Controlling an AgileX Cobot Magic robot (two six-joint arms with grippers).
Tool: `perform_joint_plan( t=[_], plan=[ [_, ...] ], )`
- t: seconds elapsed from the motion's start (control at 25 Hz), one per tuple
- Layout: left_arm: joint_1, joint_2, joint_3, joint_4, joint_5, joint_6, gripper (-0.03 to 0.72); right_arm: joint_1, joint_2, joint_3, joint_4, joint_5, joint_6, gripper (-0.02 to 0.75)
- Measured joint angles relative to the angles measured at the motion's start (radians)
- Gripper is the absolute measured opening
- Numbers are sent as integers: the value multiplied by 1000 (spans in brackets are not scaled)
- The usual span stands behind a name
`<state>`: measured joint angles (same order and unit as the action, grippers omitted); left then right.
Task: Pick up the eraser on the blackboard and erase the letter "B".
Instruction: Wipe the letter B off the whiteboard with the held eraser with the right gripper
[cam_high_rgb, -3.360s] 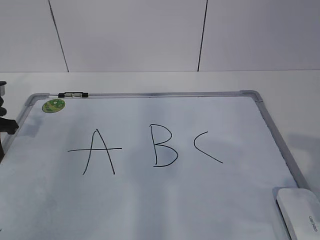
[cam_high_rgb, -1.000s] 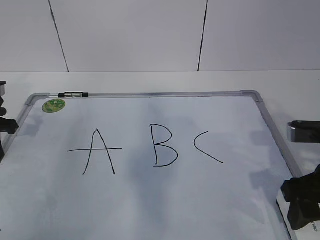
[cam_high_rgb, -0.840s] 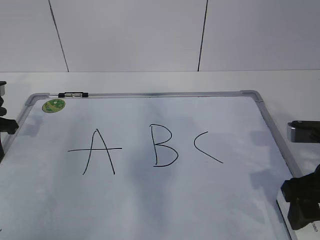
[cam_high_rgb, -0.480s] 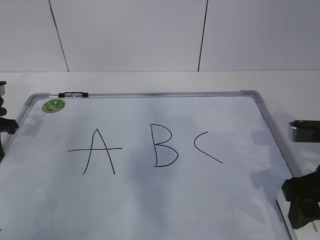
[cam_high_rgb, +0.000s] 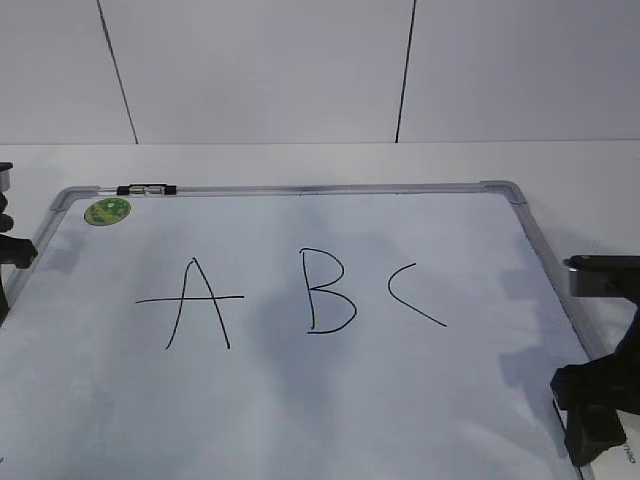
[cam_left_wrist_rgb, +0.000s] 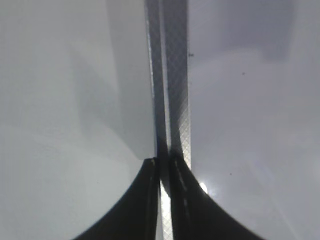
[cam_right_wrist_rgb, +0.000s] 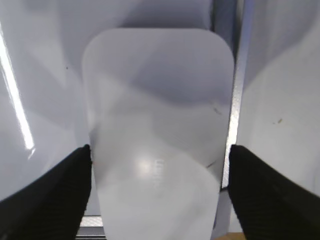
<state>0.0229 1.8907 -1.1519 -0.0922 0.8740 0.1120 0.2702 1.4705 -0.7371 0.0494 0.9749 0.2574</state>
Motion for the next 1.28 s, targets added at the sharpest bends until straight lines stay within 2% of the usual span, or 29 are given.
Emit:
perform_joint_plan(
  t=[0.48,0.68,0.84,1.28],
  plan=[
    [0,0,0,0,0,0,22,0,57,-2,-2,-25,0,657],
    [0,0,0,0,0,0,22,0,57,-2,-2,-25,0,580],
    [0,0,0,0,0,0,22,0,57,-4,-3,-25,0,559],
    [0,0,0,-2,0,0,22,0,64,-22,-9,-10,0,552]
  ],
)
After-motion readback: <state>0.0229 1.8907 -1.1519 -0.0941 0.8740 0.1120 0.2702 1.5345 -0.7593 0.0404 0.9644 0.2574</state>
